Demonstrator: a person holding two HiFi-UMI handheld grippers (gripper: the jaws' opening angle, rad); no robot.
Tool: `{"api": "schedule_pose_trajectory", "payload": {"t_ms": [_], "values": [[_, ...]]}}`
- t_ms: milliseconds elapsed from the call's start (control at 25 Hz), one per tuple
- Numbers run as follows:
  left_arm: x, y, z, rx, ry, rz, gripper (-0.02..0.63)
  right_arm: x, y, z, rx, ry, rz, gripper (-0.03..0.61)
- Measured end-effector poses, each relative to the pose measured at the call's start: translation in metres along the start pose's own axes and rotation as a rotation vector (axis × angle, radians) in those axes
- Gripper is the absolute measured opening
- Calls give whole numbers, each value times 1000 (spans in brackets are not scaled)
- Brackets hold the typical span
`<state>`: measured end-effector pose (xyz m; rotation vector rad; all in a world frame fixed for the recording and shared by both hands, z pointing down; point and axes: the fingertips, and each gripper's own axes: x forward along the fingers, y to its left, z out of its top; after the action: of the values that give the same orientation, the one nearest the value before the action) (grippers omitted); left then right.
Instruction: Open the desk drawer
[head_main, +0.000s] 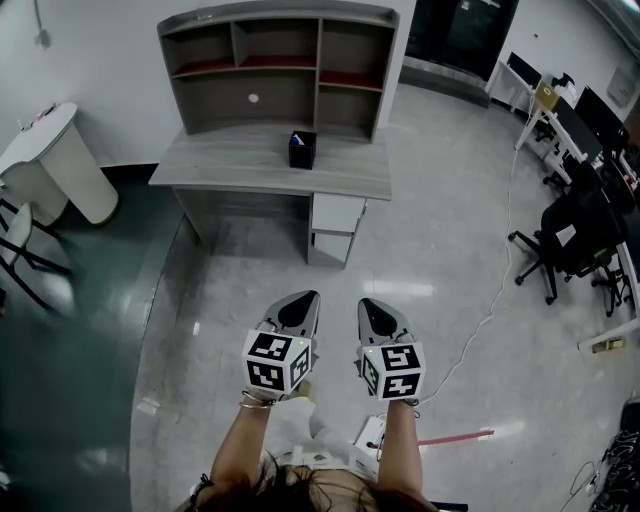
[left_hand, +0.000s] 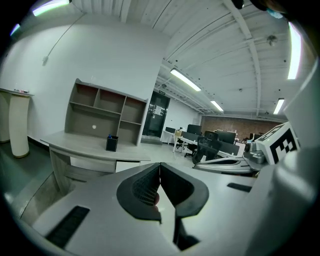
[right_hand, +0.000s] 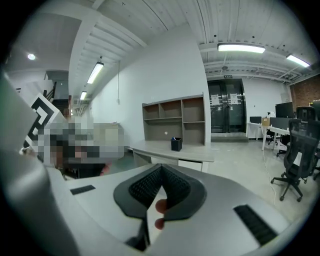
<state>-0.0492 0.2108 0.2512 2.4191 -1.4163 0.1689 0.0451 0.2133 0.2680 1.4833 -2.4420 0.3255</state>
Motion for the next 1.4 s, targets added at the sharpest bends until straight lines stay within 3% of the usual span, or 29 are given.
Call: {"api": "schedule_pose_trajectory", "payload": {"t_ms": [360, 800, 1400], "values": [[26, 39, 11, 26, 5, -45, 11, 40, -4, 20, -14, 2, -74, 20], [65, 56, 16, 17, 26, -77, 10, 70, -30, 18, 0, 30, -114, 20], [159, 87, 48, -1, 11, 2, 11, 152, -109, 47, -5, 15, -62, 20]]}}
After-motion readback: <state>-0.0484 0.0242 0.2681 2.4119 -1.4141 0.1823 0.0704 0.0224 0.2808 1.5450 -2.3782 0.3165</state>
